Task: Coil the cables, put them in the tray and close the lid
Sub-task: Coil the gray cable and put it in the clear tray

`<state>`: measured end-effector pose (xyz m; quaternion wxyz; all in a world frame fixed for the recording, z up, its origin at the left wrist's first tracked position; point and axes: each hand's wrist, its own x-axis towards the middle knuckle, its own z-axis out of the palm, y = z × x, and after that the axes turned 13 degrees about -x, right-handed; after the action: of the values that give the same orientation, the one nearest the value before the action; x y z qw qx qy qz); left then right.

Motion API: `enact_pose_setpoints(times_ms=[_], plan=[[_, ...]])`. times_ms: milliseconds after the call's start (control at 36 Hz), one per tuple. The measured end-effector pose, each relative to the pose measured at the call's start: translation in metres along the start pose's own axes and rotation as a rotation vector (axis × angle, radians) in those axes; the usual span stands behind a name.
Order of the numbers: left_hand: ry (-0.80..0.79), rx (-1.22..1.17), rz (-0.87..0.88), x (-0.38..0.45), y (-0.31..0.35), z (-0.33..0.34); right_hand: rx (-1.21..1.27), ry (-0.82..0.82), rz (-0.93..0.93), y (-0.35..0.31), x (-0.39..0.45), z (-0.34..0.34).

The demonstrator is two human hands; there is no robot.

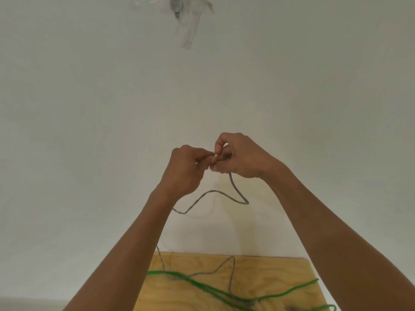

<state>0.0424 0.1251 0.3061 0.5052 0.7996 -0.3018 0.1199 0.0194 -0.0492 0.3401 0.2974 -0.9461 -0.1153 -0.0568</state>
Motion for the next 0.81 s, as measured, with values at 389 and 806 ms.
enact_pose_setpoints(times_ms=[389, 806], plan=[[-0.146, -0.374, -0.333, -0.011, -0.027, -0.037, 0.001, 0.073, -0.041, 0.034, 0.0, 0.01], [-0.27, -1.423, -0.532, -0.022, 0.006, -0.009, 0.381, 0.102, -0.235, 0.02, 0.025, 0.018]])
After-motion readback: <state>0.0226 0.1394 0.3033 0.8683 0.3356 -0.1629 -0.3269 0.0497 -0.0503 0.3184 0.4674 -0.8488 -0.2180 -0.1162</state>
